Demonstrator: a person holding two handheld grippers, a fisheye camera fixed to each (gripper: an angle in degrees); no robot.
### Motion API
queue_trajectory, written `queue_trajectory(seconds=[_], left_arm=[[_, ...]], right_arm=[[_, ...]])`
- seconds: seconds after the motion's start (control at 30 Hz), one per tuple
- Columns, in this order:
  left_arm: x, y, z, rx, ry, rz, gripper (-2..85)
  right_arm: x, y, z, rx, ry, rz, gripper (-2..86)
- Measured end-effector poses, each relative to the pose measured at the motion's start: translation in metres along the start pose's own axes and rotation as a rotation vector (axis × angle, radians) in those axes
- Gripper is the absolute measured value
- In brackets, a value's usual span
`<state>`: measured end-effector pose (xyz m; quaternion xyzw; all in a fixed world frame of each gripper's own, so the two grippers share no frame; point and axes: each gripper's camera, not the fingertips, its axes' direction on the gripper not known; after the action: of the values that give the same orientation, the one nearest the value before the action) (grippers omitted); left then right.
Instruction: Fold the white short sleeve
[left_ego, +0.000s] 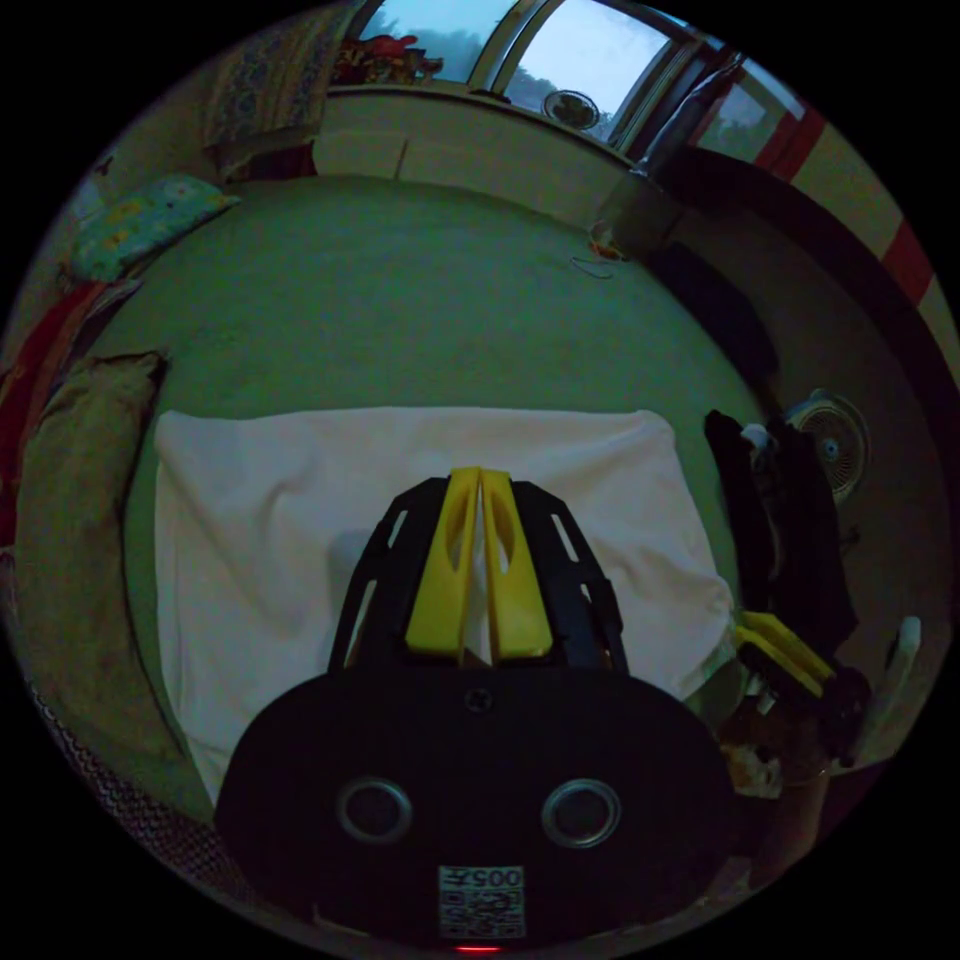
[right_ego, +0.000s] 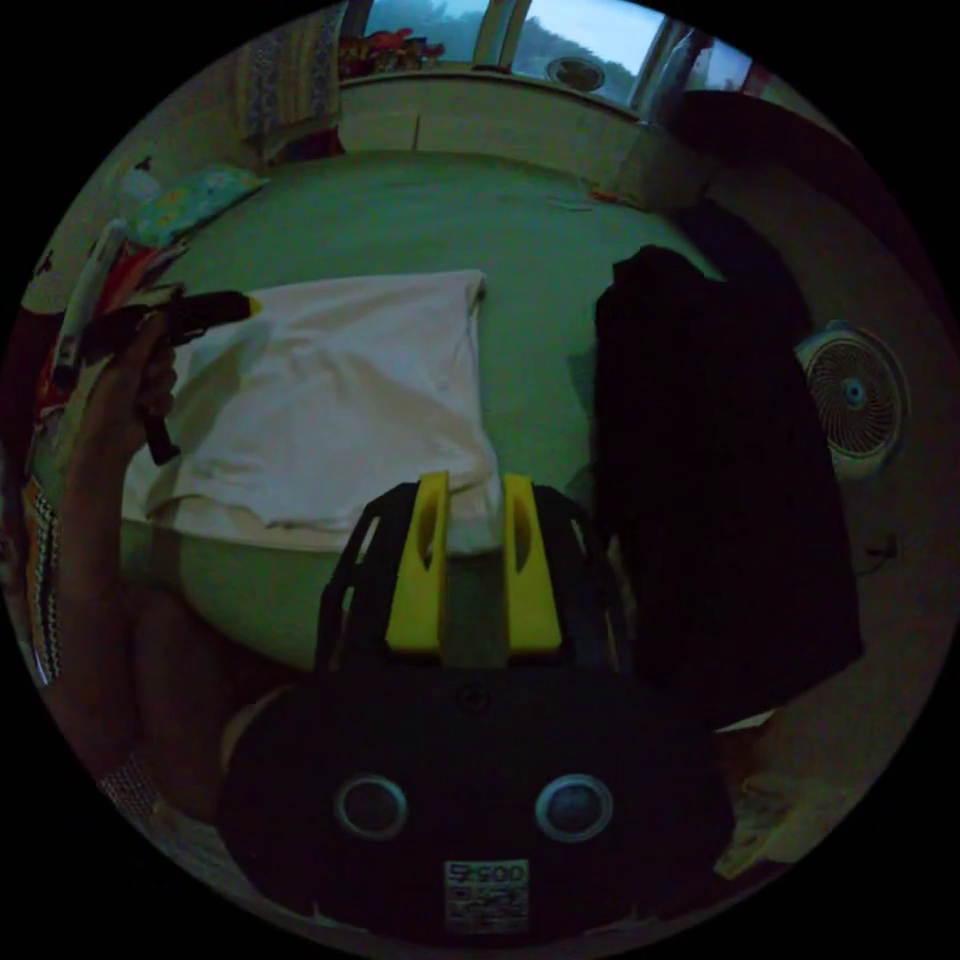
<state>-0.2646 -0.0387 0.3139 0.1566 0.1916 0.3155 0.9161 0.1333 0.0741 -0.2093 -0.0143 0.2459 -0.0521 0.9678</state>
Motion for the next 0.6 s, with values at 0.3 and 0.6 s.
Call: queue_trajectory(seconds=[0.3,0.6], left_arm=[[-0.015,0.002,-0.015,-0.009,0.005,0.009,-0.6],[-0.034,0.011,-0.041,-0.016,0.007,0.008,-0.6]], right_arm=[[-0.023,0.005,0.011,0.012,0.002,-0.026,0.5],[-0.023,0.019,-0.019,0.096,-0.231,0.109,-1.0]])
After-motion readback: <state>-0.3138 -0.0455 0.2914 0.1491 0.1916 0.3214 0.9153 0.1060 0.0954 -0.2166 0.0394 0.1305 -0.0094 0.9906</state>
